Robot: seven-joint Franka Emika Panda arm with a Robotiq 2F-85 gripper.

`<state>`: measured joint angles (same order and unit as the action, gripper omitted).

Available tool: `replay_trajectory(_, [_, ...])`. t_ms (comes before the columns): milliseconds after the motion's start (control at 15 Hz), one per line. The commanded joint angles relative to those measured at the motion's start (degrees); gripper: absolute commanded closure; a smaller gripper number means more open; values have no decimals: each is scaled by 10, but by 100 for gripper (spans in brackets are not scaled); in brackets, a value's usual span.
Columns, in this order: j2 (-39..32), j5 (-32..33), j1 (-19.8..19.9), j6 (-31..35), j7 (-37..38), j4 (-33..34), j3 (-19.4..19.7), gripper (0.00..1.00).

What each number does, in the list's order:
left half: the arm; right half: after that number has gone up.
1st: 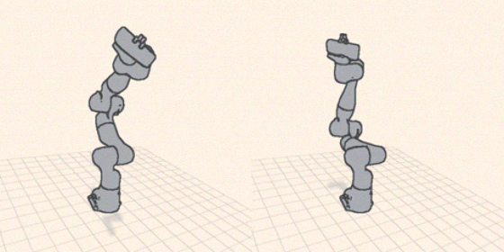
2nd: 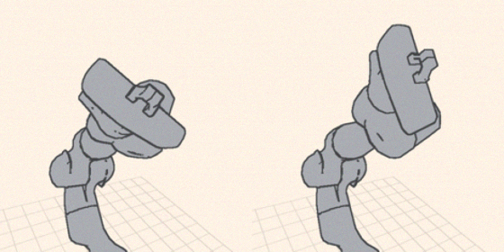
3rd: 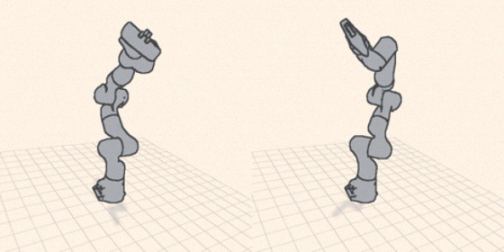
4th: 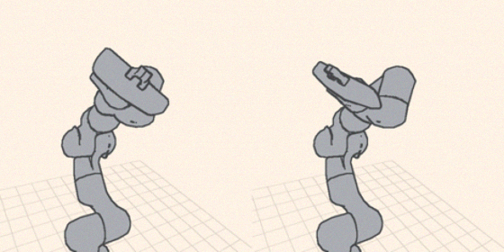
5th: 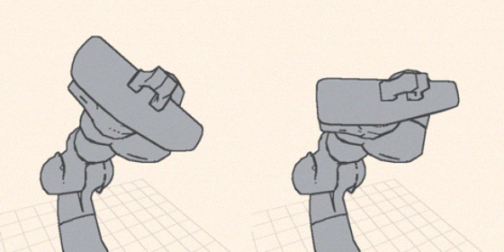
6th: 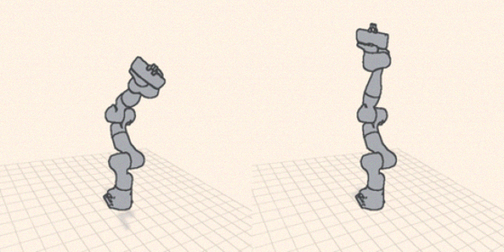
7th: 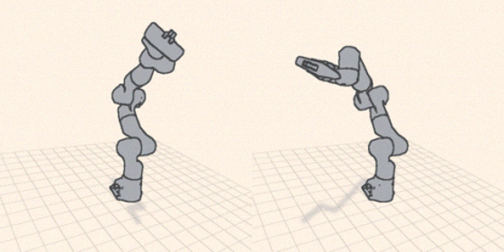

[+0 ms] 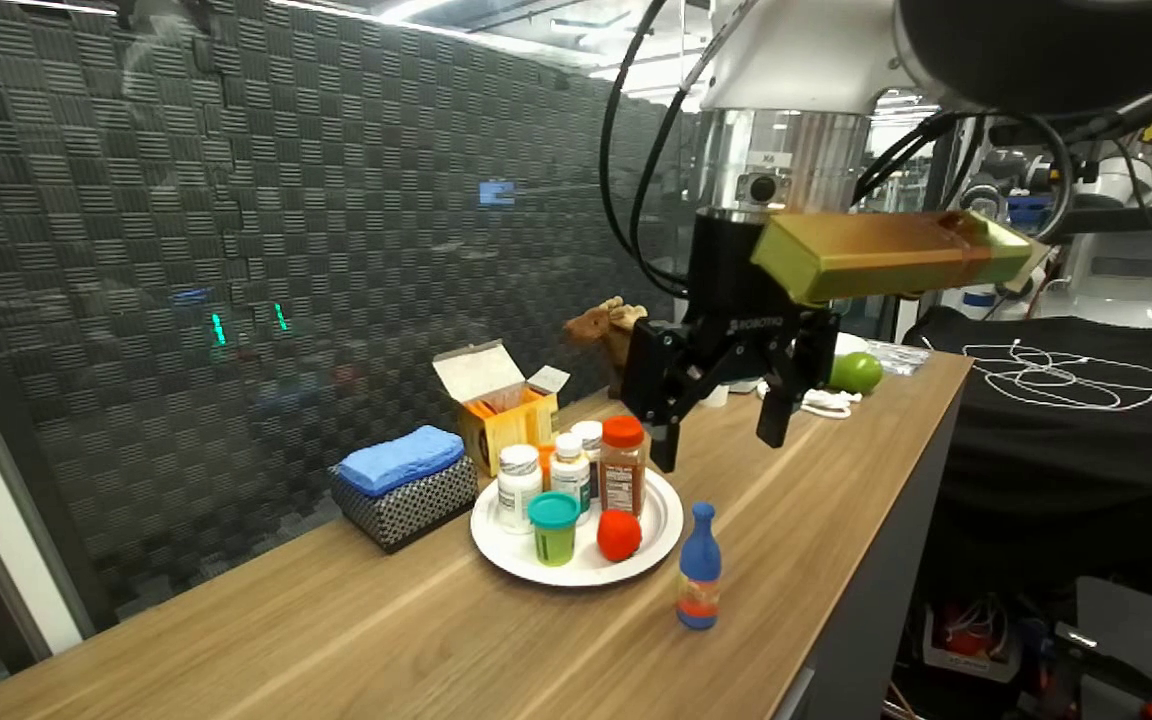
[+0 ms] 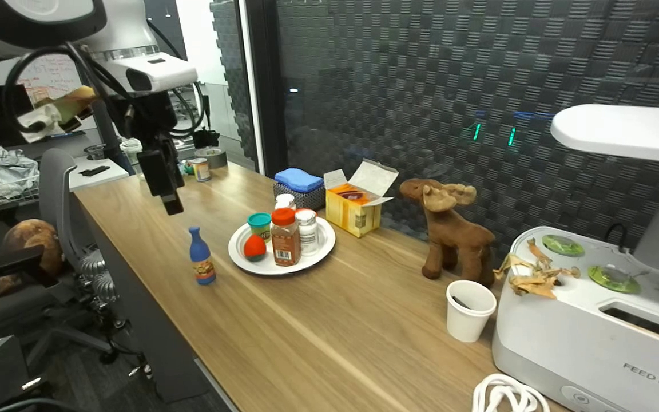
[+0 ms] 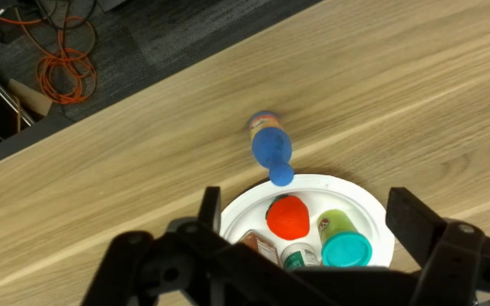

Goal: Pick up all the objects surrounding the white plate and arrange them on the plate

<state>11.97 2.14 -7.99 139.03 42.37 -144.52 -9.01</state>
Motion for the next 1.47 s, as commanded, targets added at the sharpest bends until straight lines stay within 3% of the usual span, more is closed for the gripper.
replay_trajectory(0, [1, 22, 13, 51, 8, -21, -21, 0])
replay_trajectory(400, [-29, 57, 31, 123, 18, -36, -22, 0])
replay_trajectory(933, [-70, 37, 29, 127, -4, -24, -10, 1])
replay_trajectory(1000, [-73, 37, 29, 127, -4, -23, -9, 6])
replay_trajectory(1133, [-79, 32, 28, 128, -6, -21, -7, 30])
replay_trajectory(1200, [-81, 31, 28, 127, -6, -20, -7, 31])
replay_trajectory(1400, [-85, 38, 27, 126, -1, -17, -7, 55])
